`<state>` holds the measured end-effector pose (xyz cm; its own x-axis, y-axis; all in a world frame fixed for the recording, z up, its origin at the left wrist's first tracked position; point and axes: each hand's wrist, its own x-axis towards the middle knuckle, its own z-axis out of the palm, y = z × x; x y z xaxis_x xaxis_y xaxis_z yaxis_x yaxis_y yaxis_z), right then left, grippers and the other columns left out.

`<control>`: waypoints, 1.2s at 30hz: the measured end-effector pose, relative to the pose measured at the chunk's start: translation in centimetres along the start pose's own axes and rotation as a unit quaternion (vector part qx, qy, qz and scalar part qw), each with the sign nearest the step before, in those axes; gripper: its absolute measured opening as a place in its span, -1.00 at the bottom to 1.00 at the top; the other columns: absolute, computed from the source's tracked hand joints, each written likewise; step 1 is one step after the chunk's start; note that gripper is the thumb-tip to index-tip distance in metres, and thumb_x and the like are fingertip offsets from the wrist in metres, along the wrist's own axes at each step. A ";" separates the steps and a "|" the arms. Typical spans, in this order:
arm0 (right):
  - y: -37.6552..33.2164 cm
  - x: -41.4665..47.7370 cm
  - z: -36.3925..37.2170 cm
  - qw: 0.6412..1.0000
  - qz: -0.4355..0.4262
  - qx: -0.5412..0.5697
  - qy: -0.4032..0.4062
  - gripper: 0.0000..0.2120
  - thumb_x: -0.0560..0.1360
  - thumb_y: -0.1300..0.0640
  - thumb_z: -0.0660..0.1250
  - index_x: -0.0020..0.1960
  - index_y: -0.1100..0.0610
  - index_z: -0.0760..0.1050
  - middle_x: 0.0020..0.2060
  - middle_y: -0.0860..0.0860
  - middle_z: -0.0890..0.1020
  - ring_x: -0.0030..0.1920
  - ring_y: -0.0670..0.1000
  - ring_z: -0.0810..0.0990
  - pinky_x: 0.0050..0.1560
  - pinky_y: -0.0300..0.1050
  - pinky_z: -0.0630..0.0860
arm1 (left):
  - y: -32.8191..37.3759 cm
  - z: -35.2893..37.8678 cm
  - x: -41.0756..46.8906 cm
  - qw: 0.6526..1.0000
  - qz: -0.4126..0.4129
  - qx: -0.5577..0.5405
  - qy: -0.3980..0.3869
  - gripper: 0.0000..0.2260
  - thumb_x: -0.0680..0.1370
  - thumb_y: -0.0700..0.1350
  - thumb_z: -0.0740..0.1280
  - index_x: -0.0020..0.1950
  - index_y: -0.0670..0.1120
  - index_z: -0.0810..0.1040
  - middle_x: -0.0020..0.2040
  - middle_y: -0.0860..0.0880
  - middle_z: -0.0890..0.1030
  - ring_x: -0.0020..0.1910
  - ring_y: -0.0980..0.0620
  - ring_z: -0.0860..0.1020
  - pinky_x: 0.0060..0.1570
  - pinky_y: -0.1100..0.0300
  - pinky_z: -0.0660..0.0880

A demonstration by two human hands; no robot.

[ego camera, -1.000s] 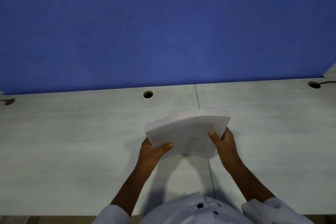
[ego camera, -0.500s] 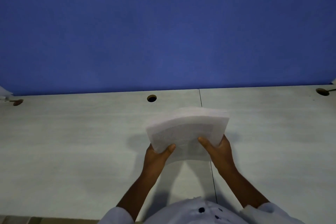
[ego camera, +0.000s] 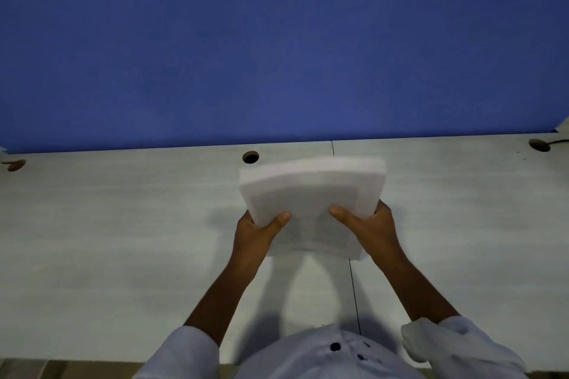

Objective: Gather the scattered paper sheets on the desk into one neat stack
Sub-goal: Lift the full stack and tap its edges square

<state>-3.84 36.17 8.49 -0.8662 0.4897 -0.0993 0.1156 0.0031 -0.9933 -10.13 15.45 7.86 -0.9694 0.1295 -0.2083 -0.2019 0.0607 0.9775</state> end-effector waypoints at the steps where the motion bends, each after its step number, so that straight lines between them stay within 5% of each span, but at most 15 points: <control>1: 0.3 -0.1 -0.2 1.000 0.007 0.005 -0.002 -0.64 0.29 0.19 0.59 0.01 -0.01 0.56 -0.11 -0.13 0.65 -0.06 -0.10 0.64 -0.28 -0.38 0.56 | 0.0 -0.2 0.0 1.000 0.000 0.007 -0.013 -0.62 0.39 -0.09 0.54 0.16 0.06 0.56 0.07 0.07 0.67 0.06 0.07 0.63 -0.03 0.24 0.58; 7: 0.1 -0.5 -1.0 1.000 0.000 -0.001 -0.021 -0.62 0.32 0.17 0.56 0.08 -0.02 0.56 -0.05 -0.12 0.68 -0.02 -0.08 0.66 -0.19 -0.30 0.60 | 0.7 -0.6 -0.2 0.999 0.014 0.031 -0.042 -0.54 0.35 -0.11 0.56 0.21 0.05 0.55 0.09 0.09 0.66 0.08 0.10 0.62 -0.05 0.27 0.59; 11: 0.0 -1.5 -1.2 1.000 0.004 0.017 -0.008 -0.65 0.24 0.15 0.61 -0.05 -0.08 0.59 -0.22 -0.19 0.70 -0.05 -0.07 0.68 -0.26 -0.32 0.57 | 1.1 -0.9 -0.6 0.998 0.040 0.027 -0.042 -0.38 0.24 0.06 0.59 0.26 0.02 0.51 0.10 0.06 0.65 0.09 0.09 0.62 -0.10 0.29 0.58; 16: -1.0 -2.7 -0.7 0.999 -0.029 0.038 -0.003 -0.55 0.15 0.09 0.58 0.01 -0.09 0.55 -0.15 -0.31 0.68 -0.10 -0.24 0.66 -0.20 -0.36 0.57 | 1.5 0.1 -1.5 0.997 0.077 -0.017 -0.026 -0.29 0.20 0.16 0.55 0.26 -0.13 0.52 0.08 -0.02 0.66 0.03 0.09 0.65 -0.11 0.29 0.58; 20: -0.9 -3.2 -0.8 0.998 -0.034 0.056 0.026 -0.59 0.14 0.00 0.58 -0.06 -0.09 0.55 -0.24 -0.31 0.68 -0.19 -0.25 0.66 -0.28 -0.36 0.55 | 1.7 -0.2 -1.7 0.995 0.090 -0.028 -0.011 -0.05 0.09 0.46 0.48 0.25 -0.16 0.50 0.05 -0.01 0.63 -0.04 0.19 0.64 -0.17 0.37 0.55; 25: -0.8 -3.3 -0.9 0.997 -0.023 0.057 0.035 -0.54 0.12 -0.06 0.65 -0.06 -0.09 0.54 -0.25 -0.17 0.69 -0.17 -0.17 0.67 -0.28 -0.33 0.58 | 1.6 -0.3 -2.0 0.995 0.094 -0.010 -0.027 -0.12 0.07 0.49 0.45 0.17 -0.09 0.49 0.01 0.03 0.63 -0.06 0.25 0.64 -0.20 0.40 0.53; 28: -0.7 -3.2 -1.0 0.997 -0.031 0.059 0.044 -0.65 0.24 0.08 0.57 -0.04 -0.09 0.53 -0.17 -0.13 0.66 -0.15 -0.07 0.65 -0.28 -0.33 0.59 | 1.5 -0.2 -2.2 0.995 0.094 -0.004 -0.026 -0.12 0.06 0.51 0.43 0.17 -0.05 0.49 0.01 0.05 0.63 -0.06 0.27 0.63 -0.20 0.40 0.53; 31: -0.4 -3.3 -0.5 0.998 -0.017 0.048 0.049 -0.66 0.29 0.23 0.54 -0.07 -0.10 0.54 -0.20 -0.17 0.67 -0.18 -0.20 0.67 -0.26 -0.31 0.61 | 1.6 0.2 -2.7 0.995 0.074 -0.021 -0.058 -0.18 0.11 0.41 0.50 0.20 -0.04 0.50 0.02 0.06 0.67 0.01 0.16 0.65 -0.14 0.34 0.56; 36: -0.3 -3.3 -0.9 0.997 -0.005 0.055 0.054 -0.68 0.28 0.25 0.56 -0.14 -0.08 0.54 -0.33 -0.19 0.66 -0.26 -0.28 0.65 -0.33 -0.39 0.54 | 6.0 -1.1 -2.4 0.988 0.089 0.123 -0.021 -0.69 0.32 0.01 0.56 -0.01 0.07 0.58 -0.13 0.15 0.67 -0.09 0.17 0.63 -0.22 0.38 0.54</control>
<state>-0.61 35.34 9.17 -0.8091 0.5808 -0.0892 0.0490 -0.0846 -0.9952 -9.13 14.41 14.32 -0.9788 0.2009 -0.0404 0.0160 0.2713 0.9624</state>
